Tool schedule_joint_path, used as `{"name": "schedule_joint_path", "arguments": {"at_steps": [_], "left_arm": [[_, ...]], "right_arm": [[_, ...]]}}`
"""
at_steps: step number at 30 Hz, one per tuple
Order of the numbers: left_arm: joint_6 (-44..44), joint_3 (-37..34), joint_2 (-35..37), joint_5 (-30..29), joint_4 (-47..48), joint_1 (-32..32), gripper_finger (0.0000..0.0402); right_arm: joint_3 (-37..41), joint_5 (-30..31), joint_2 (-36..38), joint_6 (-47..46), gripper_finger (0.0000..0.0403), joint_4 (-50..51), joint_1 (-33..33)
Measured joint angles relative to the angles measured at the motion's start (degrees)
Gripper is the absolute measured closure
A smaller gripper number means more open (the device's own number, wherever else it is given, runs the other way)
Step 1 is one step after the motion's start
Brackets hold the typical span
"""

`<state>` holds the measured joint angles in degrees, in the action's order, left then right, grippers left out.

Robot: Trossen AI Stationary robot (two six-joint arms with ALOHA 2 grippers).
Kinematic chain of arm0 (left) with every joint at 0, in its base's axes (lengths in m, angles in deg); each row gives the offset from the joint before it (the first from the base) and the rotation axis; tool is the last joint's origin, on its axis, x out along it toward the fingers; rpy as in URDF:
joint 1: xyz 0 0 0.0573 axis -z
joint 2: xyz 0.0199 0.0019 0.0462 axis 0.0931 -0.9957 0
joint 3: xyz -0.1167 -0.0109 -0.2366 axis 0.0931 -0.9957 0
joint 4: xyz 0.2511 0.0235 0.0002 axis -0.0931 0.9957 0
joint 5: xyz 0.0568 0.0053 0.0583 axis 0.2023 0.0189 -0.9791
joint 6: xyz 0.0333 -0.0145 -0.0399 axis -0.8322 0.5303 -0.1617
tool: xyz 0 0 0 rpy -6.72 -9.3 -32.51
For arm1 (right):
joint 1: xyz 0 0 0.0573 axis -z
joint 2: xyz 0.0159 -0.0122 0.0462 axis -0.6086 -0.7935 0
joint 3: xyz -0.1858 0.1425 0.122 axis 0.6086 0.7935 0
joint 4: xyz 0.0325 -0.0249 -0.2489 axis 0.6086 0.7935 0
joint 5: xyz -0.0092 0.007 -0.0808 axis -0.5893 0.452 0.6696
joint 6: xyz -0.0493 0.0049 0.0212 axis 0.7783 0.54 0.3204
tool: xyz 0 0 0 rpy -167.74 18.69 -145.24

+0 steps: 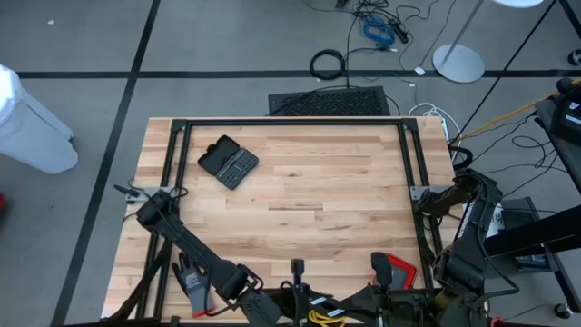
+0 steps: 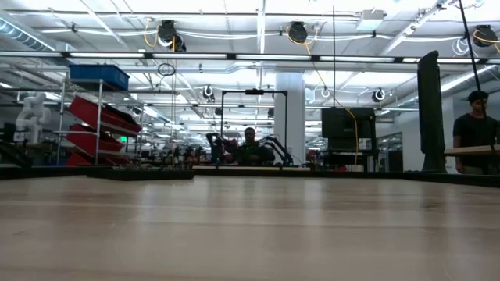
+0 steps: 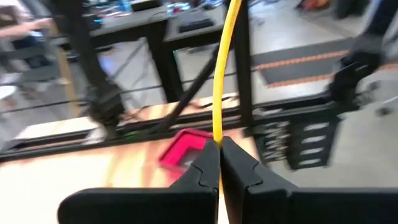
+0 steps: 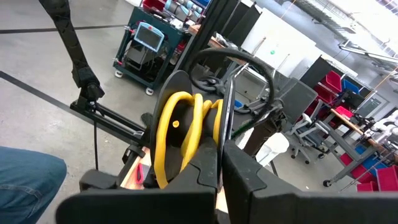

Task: Coil cords
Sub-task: Coil the yellow wire onto the spool

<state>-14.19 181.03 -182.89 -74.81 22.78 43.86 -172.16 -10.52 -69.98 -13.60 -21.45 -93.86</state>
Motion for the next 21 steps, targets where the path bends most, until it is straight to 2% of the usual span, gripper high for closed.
{"name": "schedule_joint_path", "arguments": {"at_steps": [4, 9, 14, 21], "left_arm": [[-3.0, 0.0, 0.0, -6.6, 1.6, 0.9, 0.0400], [-3.7, 0.0, 0.6, -12.0, 2.7, 1.7, 0.0401], [-2.9, 0.0, 2.8, -19.7, 8.8, 2.8, 0.0401], [1.4, 0.0, 5.1, -24.1, 16.0, 4.5, 0.0401]], "right_arm": [[0.0, 0.0, 0.0, -0.1, 0.0403, 0.2, 0.0], [0.0, 0.0, 0.0, -0.6, 0.0403, 0.9, 0.0], [0.0, 0.0, 0.0, -0.8, 0.0403, 0.8, -0.4], [0.0, 0.0, 0.0, -1.7, 0.0403, 0.8, -0.8]]}}
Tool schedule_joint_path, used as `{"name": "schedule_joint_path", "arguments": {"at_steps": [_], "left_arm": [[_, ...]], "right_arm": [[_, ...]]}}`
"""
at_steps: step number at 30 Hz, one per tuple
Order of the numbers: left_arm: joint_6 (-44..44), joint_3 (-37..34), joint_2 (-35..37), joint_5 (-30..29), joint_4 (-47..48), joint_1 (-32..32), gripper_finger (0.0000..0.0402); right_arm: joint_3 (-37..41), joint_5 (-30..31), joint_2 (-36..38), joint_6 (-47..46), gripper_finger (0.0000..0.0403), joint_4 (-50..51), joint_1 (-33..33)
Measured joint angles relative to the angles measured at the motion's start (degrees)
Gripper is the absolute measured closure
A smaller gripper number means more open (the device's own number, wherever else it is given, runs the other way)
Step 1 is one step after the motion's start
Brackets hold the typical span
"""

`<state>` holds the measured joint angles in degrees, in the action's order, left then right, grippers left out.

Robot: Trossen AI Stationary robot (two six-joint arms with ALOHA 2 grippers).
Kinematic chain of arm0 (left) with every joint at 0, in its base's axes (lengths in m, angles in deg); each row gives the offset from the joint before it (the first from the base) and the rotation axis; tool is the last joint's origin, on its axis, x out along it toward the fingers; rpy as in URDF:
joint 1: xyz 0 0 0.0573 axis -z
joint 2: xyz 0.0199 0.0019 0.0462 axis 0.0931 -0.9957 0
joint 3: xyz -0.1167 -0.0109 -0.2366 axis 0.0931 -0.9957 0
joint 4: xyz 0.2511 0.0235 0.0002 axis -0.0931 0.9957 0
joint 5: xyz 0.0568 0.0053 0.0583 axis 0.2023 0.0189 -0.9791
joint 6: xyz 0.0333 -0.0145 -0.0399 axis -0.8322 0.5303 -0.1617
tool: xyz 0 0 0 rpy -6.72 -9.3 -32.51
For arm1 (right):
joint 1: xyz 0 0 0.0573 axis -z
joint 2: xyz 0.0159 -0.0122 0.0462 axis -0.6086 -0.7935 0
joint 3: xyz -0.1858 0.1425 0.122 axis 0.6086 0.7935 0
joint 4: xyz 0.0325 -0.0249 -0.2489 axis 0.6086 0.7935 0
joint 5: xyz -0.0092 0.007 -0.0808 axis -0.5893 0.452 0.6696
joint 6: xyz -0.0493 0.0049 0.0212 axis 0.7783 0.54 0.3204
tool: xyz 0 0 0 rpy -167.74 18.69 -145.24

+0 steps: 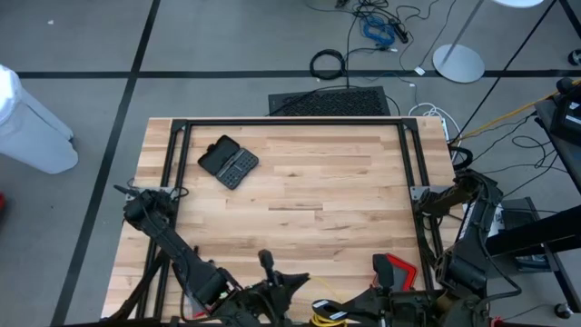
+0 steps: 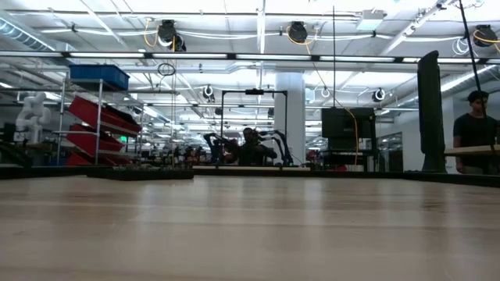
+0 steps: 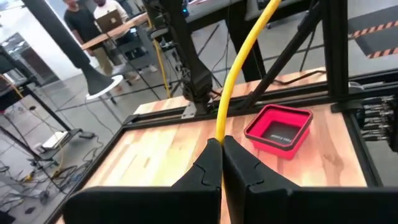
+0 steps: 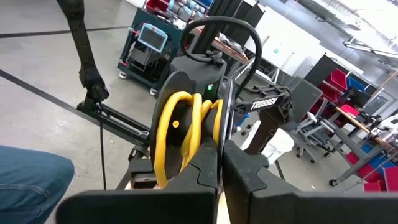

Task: Coil cords
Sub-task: Coil the yellow wire onto the spool

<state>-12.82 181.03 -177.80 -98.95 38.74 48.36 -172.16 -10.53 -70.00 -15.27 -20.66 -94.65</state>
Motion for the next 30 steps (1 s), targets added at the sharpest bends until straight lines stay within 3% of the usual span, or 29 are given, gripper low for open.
{"name": "schedule_joint_path", "arguments": {"at_steps": [8, 20, 30], "left_arm": [[0.1, 0.0, 2.6, -5.4, 2.1, 3.4, 0.0402], [-1.4, 0.0, 4.9, -19.1, 3.4, 9.5, 0.0402], [-1.5, 0.0, 6.7, -22.6, 1.6, 13.5, 0.0402]], "right_arm": [[0.0, 0.0, 0.0, -0.3, 0.0403, 0.0, -0.5], [0.0, -0.2, 0.2, -1.7, 0.0403, 0.7, -1.1], [0.0, -0.3, 0.3, -3.4, 0.0403, 2.3, -0.7]]}}
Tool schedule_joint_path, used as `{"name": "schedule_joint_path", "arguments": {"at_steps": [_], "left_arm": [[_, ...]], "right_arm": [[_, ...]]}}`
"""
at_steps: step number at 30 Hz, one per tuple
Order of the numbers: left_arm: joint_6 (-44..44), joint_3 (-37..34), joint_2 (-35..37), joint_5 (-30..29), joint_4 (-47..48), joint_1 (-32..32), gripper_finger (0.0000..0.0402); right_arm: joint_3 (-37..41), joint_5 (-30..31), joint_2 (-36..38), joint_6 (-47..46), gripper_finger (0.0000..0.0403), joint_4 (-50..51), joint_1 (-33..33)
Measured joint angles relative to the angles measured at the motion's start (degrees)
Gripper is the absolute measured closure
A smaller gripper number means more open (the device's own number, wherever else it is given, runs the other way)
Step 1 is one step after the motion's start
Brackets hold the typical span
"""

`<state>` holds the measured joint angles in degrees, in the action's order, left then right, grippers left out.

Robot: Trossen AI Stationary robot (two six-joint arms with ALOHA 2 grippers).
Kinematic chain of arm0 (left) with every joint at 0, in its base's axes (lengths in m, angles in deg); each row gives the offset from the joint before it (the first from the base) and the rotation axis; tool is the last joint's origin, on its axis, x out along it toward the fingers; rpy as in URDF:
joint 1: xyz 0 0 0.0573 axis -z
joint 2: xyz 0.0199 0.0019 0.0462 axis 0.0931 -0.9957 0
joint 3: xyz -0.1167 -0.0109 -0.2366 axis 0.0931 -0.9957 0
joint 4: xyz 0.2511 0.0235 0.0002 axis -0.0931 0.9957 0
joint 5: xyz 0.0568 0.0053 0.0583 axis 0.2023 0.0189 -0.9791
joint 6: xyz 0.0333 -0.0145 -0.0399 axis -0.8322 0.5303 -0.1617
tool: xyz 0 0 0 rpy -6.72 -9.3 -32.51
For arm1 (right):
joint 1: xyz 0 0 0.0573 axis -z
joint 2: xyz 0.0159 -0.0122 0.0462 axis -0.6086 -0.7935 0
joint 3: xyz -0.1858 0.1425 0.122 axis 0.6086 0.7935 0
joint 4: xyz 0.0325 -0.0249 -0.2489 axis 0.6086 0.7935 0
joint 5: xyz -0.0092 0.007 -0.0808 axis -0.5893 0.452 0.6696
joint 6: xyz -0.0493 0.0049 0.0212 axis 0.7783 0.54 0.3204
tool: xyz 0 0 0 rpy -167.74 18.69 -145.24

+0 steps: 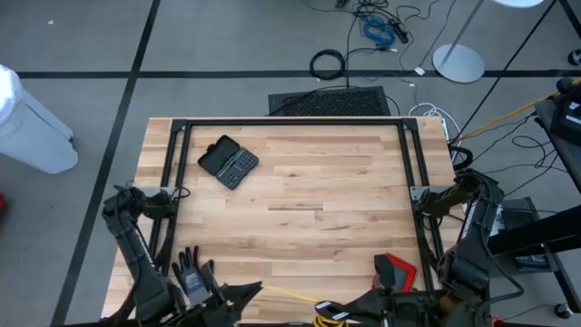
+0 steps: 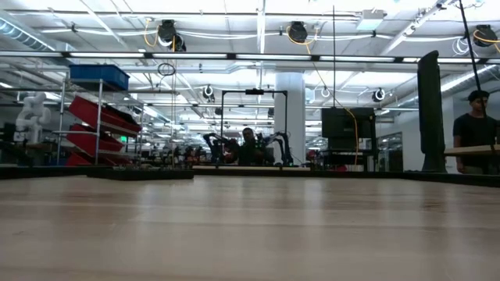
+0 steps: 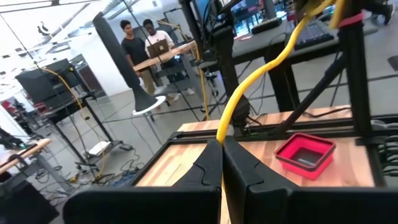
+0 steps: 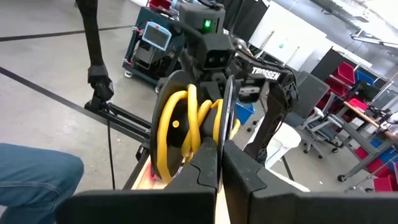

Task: Coil cords
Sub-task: Coil the yellow wire onto the spool

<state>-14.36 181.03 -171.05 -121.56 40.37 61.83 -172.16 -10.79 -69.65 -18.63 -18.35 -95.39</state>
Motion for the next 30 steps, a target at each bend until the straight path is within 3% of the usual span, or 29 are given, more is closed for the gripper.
{"name": "schedule_joint_path", "arguments": {"at_steps": [8, 15, 23, 30], "left_arm": [[-8.0, 0.0, 0.0, -0.2, -10.0, 1.7, 0.0401], [-12.4, 0.0, 0.0, -2.0, -13.6, 3.6, 0.0401], [-16.3, 0.0, 0.0, -2.5, -18.5, 5.3, 0.0401], [-17.9, 0.0, 0.0, 3.1, -22.2, 5.3, 0.0401]], "right_arm": [[0.0, -0.2, 0.0, -3.5, 0.0403, 3.3, 1.5], [0.0, -10.1, 0.1, -6.2, 0.0403, 4.4, 3.6], [0.0, -10.8, 0.1, -8.4, 0.0403, 6.4, 4.6], [0.0, -11.1, 0.1, -8.8, 0.0403, 8.0, 6.0]]}}
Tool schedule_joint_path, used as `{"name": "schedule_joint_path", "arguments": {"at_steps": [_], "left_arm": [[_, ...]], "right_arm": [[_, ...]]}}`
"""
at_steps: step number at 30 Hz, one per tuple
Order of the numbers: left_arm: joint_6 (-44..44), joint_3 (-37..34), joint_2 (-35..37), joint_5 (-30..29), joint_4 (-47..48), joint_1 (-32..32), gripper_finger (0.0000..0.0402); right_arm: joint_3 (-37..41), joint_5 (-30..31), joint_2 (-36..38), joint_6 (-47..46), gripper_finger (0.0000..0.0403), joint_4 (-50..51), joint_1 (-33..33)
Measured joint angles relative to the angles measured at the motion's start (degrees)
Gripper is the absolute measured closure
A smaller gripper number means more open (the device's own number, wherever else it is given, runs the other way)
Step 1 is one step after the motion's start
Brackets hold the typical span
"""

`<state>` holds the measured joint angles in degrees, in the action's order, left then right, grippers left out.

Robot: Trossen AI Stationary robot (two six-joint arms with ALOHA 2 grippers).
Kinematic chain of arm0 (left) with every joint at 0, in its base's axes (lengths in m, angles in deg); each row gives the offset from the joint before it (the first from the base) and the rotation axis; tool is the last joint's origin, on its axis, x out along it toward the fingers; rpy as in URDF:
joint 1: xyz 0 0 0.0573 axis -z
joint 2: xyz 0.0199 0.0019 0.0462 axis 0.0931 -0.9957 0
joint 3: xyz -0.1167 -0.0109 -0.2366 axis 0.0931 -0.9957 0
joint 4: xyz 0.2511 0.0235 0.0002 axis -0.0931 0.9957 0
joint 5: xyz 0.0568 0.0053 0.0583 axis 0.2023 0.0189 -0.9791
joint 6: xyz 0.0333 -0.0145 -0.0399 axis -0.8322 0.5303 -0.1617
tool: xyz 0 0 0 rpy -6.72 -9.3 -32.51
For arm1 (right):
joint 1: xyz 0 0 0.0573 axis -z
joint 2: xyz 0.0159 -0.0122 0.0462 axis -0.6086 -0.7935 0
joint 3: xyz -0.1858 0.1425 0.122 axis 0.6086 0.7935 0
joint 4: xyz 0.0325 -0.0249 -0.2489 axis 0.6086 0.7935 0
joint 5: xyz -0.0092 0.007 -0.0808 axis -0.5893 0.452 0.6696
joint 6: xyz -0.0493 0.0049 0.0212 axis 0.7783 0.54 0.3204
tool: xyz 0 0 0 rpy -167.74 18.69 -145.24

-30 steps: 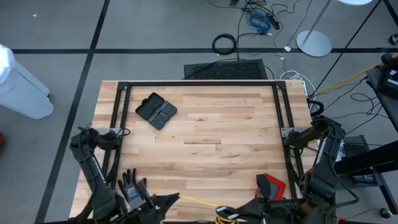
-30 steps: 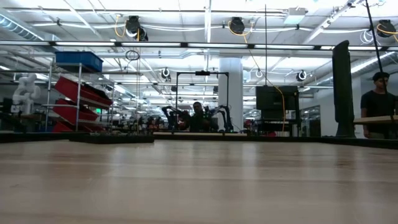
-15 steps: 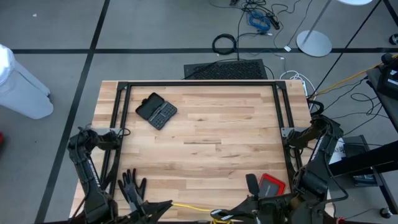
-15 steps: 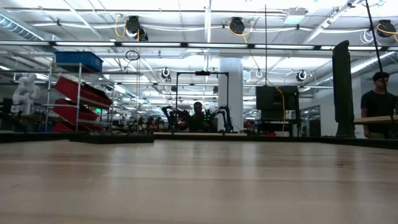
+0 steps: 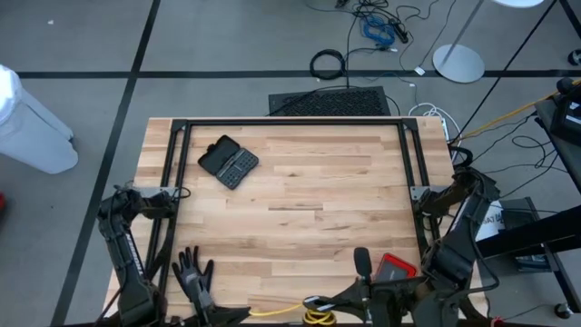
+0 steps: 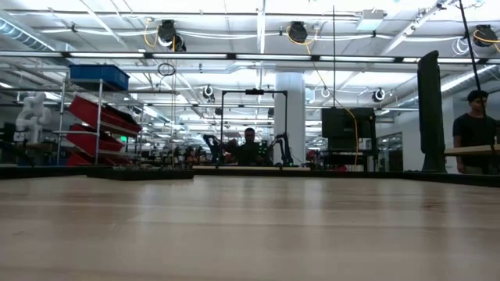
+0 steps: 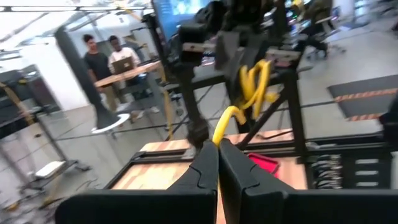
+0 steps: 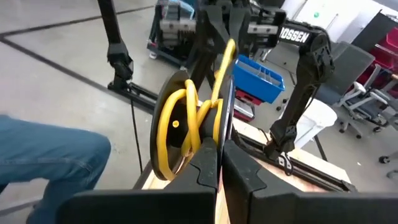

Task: Coil cords
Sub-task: Coil the yellow wire onto the spool

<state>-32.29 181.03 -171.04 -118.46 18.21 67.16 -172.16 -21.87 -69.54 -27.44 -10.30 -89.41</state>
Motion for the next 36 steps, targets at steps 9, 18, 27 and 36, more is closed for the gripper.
{"name": "schedule_joint_path", "arguments": {"at_steps": [9, 18, 27, 36], "left_arm": [[0.0, 0.0, 0.0, 11.6, -3.5, -2.5, 0.0401], [-2.7, 0.0, 0.0, 17.6, -9.1, -5.9, 0.0401], [-0.8, 0.0, -0.8, 24.1, -10.9, -11.2, 0.0401], [0.5, 0.0, -4.9, 27.8, -15.2, -14.0, 0.0401]], "right_arm": [[0.0, -4.3, 0.0, 0.2, 0.0403, 6.4, 2.8], [0.0, -5.2, -0.2, 3.2, 0.0403, 6.9, 3.6], [0.0, 4.5, -2.0, 7.5, 0.0403, 6.4, 4.0], [0.0, 11.3, -2.2, 9.6, 0.0403, 5.7, 4.3]]}}
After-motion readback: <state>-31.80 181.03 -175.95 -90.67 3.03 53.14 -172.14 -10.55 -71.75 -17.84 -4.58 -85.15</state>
